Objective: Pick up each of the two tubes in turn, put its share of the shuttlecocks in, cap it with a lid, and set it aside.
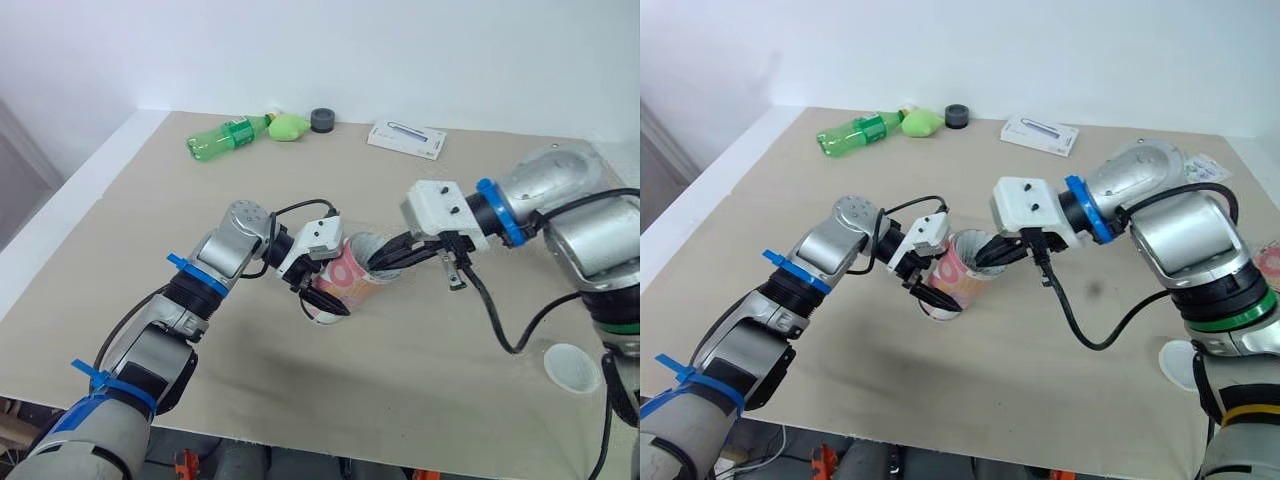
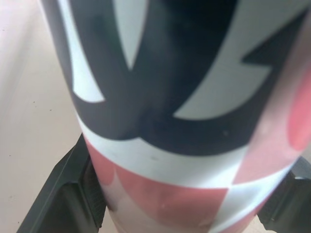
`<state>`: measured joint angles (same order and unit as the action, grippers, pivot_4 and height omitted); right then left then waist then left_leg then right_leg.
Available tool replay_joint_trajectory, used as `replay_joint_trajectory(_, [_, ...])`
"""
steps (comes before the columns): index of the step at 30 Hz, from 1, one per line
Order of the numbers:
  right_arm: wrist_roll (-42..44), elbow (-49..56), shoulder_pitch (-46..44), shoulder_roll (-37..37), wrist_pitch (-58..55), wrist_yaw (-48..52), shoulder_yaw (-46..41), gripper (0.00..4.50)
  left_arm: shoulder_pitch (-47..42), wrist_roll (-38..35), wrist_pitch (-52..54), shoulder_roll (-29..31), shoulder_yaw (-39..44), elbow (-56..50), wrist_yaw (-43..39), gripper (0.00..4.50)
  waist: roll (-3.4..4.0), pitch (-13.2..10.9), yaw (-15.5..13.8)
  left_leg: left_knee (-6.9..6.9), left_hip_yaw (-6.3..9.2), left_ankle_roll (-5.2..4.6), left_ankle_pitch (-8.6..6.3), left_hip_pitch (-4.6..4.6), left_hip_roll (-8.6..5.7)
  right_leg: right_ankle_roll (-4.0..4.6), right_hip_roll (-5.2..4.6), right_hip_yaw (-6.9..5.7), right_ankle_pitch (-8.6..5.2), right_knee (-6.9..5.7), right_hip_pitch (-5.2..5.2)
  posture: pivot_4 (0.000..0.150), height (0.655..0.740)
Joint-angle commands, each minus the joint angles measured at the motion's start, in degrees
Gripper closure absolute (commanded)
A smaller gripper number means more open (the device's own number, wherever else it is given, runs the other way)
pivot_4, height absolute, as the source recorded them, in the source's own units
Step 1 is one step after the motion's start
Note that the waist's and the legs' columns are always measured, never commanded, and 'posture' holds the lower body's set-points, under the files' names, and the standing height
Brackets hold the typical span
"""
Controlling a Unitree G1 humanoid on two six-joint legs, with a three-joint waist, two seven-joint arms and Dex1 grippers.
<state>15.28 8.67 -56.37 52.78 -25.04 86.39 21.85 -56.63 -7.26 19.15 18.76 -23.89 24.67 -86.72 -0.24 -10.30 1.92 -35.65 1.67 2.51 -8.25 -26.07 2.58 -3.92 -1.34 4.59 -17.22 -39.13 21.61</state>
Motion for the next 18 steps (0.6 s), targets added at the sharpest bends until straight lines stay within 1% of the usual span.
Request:
replay_joint_trajectory(1, [-4.9, -0.2, -2.1, -2.0, 4.5, 5.0, 5.5, 4.42, -0.6, 0.3, 0.5, -0.1, 0.1, -0.7, 0.3, 1.18, 0.01, 0.0, 0.1, 0.01, 0.0, 0.0, 0.0, 0.01, 0.0, 0.0, 0.0, 0.0, 0.0, 0.0, 0.0, 0.15, 0.7203])
replay_joint_trajectory(7, [-9.0, -2.6, -3.9, -6.7, 7.3, 6.1, 11.0, 4.42, -0.5, 0.1, 0.6, -0.1, 0.1, -0.8, 0.3, 1.18, 0.01, 0.0, 0.1, 0.0, 0.04, 0.03, 0.02, 0.03, 0.02, 0.01, 0.03, -0.02, 0.0, -0.05, -0.01, 0.15, 0.7203])
replay_joint_trajectory(10, [-11.0, -4.2, -4.0, -8.4, 8.8, 6.1, 12.4, 4.42, -0.3, 0.1, 0.8, -0.1, 0.1, -1.2, 0.5, 1.18, 0.0, 0.0, 0.1, 0.01, 0.05, 0.03, 0.02, 0.03, 0.03, 0.04, 0.03, -0.04, 0.01, -0.05, -0.02, 0.15, 0.7203])
replay_joint_trajectory(13, [-11.0, -5.0, -4.3, -9.1, 8.4, 6.1, 11.5, 4.42, -0.2, 0.0, 1.1, 0.0, 0.1, -1.5, 0.5, 1.18, 0.0, 0.0, 0.1, 0.02, 0.05, 0.03, 0.02, 0.06, 0.04, 0.04, 0.05, -0.04, 0.01, -0.06, -0.02, 0.15, 0.7203])
replay_joint_trajectory(18, [-6.2, -5.2, -6.6, -7.4, 5.4, 6.1, 7.1, 4.42, 0.0, 0.0, 1.2, 0.4, 0.1, -1.5, 0.4, 1.18, 0.0, 0.0, 0.1, 0.0, 0.05, 0.04, 0.03, 0.11, 0.07, 0.04, 0.08, -0.04, 0.01, -0.09, -0.07, 0.15, 0.7203])
